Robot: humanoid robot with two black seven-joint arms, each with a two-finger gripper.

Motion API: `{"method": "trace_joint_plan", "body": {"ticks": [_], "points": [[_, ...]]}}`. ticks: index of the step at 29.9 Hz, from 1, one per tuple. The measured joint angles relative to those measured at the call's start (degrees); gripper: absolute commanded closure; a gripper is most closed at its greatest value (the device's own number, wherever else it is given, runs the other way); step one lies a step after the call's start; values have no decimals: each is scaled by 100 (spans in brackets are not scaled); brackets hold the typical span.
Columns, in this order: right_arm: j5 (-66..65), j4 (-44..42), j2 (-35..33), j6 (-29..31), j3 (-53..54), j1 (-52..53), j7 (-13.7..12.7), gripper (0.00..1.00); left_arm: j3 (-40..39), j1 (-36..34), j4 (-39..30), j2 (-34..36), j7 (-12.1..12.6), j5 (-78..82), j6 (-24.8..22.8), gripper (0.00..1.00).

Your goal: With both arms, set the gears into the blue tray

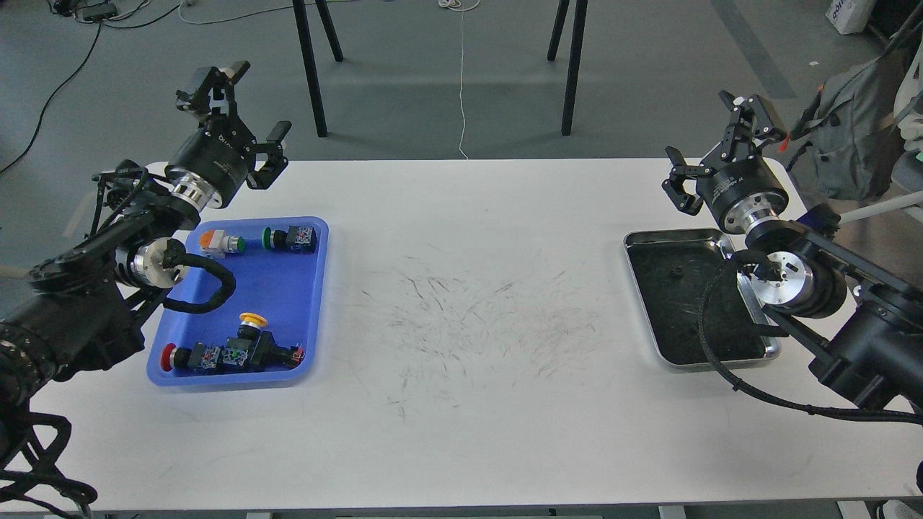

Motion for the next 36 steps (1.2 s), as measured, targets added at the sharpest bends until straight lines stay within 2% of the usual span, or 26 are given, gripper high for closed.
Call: {"method": "trace_joint_plan", "body": {"ticks": [9, 17, 36], "points": [[0, 16, 27, -7, 0, -32, 0, 1, 719, -116, -62, 78, 0, -22, 10, 0], [0, 35, 33, 11, 0, -27, 4, 1, 855, -104, -357, 140, 0, 30, 37, 0], [0, 74, 15, 17, 0, -61, 44, 1, 851, -111, -395, 142, 0, 37, 260, 0]]}}
